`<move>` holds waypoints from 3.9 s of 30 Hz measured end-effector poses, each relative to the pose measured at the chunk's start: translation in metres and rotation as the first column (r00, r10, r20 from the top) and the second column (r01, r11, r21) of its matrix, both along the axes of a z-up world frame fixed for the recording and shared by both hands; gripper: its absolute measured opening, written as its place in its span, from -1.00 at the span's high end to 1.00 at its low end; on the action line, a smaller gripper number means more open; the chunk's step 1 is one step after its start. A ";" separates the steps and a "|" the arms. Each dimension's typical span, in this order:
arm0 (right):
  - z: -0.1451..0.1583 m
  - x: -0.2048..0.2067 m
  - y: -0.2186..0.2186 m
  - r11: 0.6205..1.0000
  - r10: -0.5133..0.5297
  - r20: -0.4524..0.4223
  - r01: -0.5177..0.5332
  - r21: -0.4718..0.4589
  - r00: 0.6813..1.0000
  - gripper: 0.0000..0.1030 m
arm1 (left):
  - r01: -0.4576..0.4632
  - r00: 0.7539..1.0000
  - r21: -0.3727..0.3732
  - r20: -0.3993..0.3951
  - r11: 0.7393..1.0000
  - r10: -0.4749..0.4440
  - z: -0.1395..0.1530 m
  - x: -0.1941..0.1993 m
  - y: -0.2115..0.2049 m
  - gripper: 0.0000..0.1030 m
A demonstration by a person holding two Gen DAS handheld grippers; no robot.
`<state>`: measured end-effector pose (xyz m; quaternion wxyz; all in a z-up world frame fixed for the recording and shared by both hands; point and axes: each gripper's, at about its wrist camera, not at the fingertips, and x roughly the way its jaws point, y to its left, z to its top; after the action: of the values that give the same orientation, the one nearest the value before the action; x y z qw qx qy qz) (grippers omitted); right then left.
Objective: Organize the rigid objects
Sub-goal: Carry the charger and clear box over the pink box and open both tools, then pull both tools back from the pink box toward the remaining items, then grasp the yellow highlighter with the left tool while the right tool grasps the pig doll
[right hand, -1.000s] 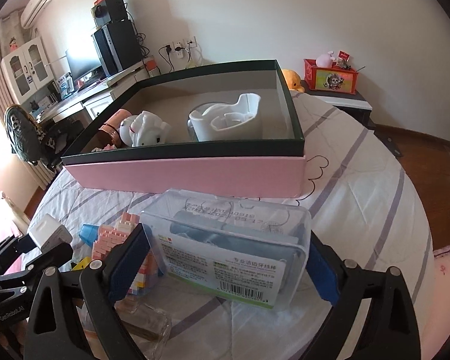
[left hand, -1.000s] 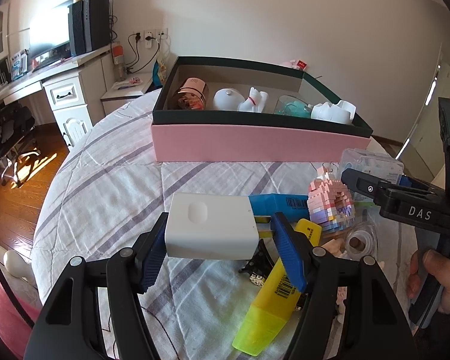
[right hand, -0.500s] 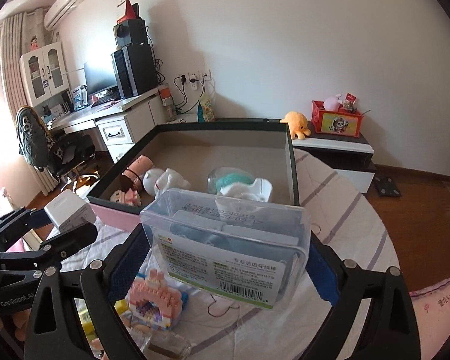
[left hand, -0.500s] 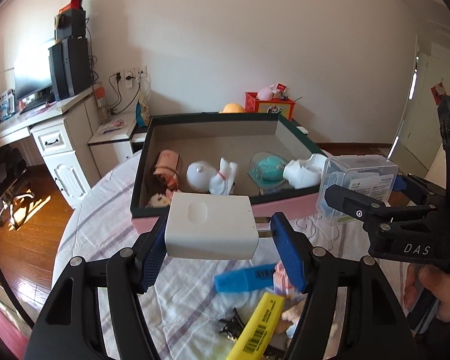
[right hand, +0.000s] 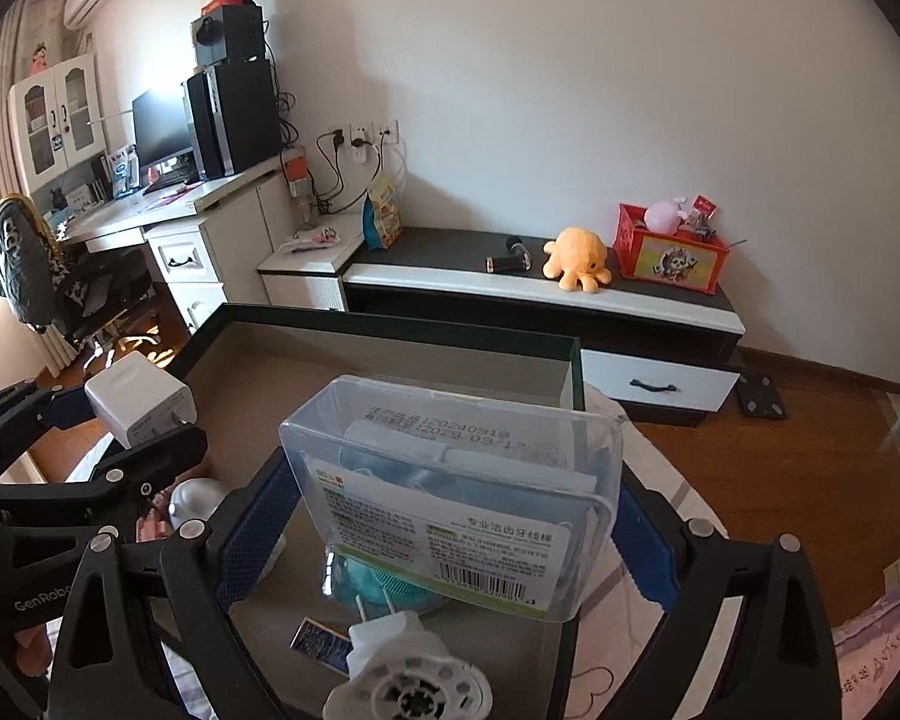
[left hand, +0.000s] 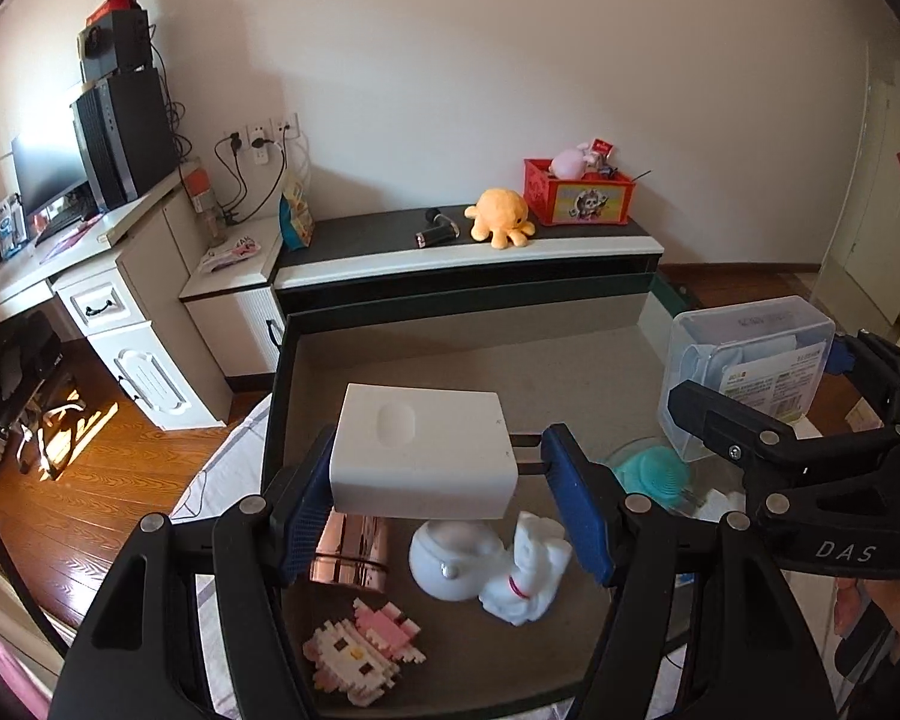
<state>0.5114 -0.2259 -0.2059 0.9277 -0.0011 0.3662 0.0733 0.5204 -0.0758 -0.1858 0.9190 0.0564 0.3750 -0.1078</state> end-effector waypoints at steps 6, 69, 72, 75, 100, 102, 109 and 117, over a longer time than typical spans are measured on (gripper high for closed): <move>-0.023 0.024 -0.005 1.000 -0.001 -0.089 0.004 0.030 0.996 -0.87 | -0.016 0.997 0.031 -0.069 0.999 0.018 -0.026 0.024 -0.005 -0.32; 0.077 -0.397 0.048 0.996 -0.085 0.383 0.083 0.022 0.920 -1.00 | -0.157 0.867 -0.086 0.464 0.984 0.179 0.083 -0.407 0.064 -1.00; 0.069 -0.390 0.047 0.997 -0.083 0.361 0.081 0.022 0.929 -1.00 | -0.152 0.881 -0.082 0.441 0.985 0.172 0.075 -0.400 0.064 -1.00; 0.057 -0.379 0.046 0.997 -0.076 0.325 0.076 0.014 0.943 -1.00 | -0.147 0.899 -0.064 0.407 0.987 0.160 0.063 -0.388 0.063 -1.00; -0.085 -0.257 0.065 0.992 0.072 -0.059 -0.065 0.112 0.996 -0.40 | -0.170 0.983 0.045 0.080 0.984 0.166 -0.048 -0.297 0.082 -1.00; -0.082 -0.257 0.066 0.989 0.099 -0.056 -0.092 0.113 0.994 -0.17 | -0.165 0.984 0.046 0.069 0.985 0.162 -0.051 -0.294 0.081 -1.00; -0.078 -0.273 0.055 0.983 0.155 -0.054 -0.148 0.106 0.987 0.17 | -0.101 0.995 0.025 0.021 0.995 0.101 -0.062 -0.284 0.065 -1.00; -0.073 -0.279 0.007 0.992 0.060 -0.033 -0.056 0.111 0.998 0.17 | -0.070 0.997 0.040 -0.015 0.997 0.070 -0.076 -0.262 0.040 -1.00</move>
<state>0.2320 -0.2193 -0.2787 0.9170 0.0406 0.3783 0.1202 0.2581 -0.0355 -0.2618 0.9178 0.0605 0.3863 -0.0686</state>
